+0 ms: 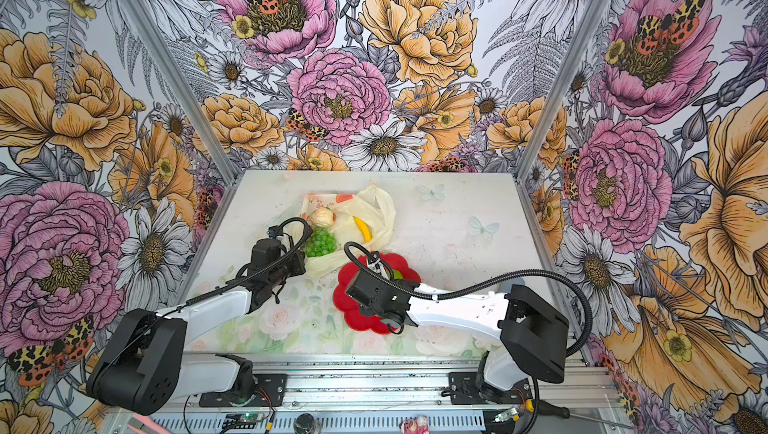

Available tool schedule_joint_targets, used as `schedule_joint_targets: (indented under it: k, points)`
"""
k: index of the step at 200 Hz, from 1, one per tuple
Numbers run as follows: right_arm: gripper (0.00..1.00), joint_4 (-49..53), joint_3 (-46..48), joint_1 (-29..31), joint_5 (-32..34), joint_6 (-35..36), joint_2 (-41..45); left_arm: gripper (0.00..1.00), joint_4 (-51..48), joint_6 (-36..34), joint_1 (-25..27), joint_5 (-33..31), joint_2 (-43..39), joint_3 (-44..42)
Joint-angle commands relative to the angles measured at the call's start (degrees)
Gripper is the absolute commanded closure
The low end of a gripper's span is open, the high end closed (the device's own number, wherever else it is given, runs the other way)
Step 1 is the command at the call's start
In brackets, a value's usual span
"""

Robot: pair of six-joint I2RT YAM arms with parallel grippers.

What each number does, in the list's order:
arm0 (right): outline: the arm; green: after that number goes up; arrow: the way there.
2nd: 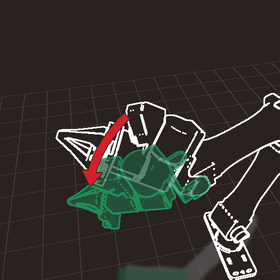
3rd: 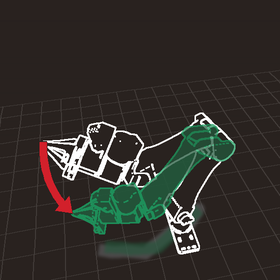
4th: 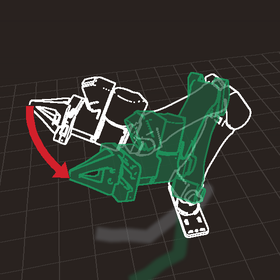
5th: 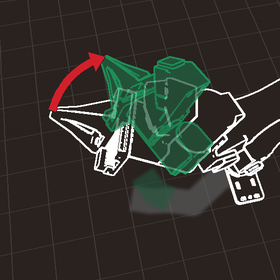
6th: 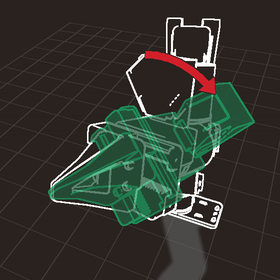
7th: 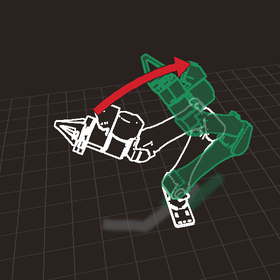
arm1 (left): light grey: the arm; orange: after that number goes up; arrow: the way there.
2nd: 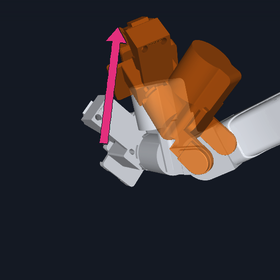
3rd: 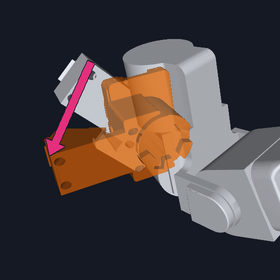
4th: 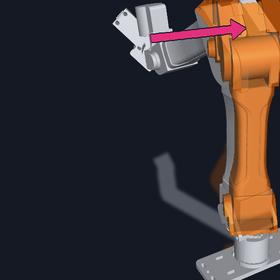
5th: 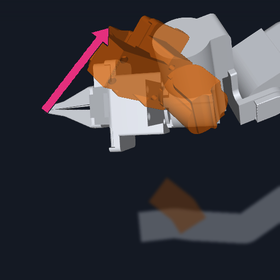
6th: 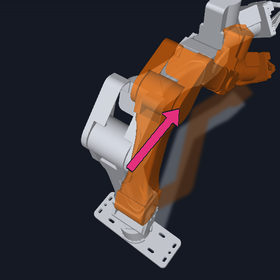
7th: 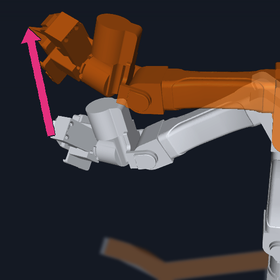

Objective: Take the fake fruits out of the plastic bag
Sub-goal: 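Lower the orange onto the red plate and open the right gripper, then move the right gripper back over the bag opening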

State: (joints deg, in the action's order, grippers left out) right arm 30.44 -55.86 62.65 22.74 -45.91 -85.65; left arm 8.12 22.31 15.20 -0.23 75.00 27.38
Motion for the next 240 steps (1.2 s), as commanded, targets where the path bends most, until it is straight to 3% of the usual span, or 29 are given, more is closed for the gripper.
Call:
schedule_joint_targets:
  k: [1,62,107,127,157,177,219,240]
  points:
    - [0.24,-1.3,-4.8,-1.9,0.7,2.9,1.2,0.86,-0.5,1.3,-0.4,-0.4,-1.0,0.5]
    - [0.24,-6.4,-21.3,-11.6,-9.2,8.6,-13.8,0.88,-1.4,8.8,-7.4,3.7,-3.9,-2.0]
    - [0.25,-6.8,-37.2,-12.8,-15.7,15.1,-26.9,0.88,-2.5,9.8,-8.1,4.4,-5.3,-2.2]
    - [0.26,-6.7,-42.6,-13.5,-18.1,21.3,-32.2,0.88,-2.8,9.7,-8.6,3.8,-6.3,-2.1]
    - [0.26,-6.4,-48.2,-14.5,-21.8,38.2,-39.0,0.88,-2.7,8.8,-9.3,3.7,-5.6,-1.4]
    - [0.25,-6.0,-51.5,-16.0,-23.5,43.5,-42.8,0.88,-2.9,9.3,-9.6,3.7,-5.0,-1.3]
    - [0.25,-5.8,-58.8,-19.7,-30.6,44.9,-49.4,0.89,-1.8,10.5,-9.6,4.5,-3.9,-1.1]
    - [0.25,-5.7,-63.9,-20.0,-30.0,44.9,-53.5,0.89,-1.9,11.4,-9.6,5.3,-3.9,-1.3]
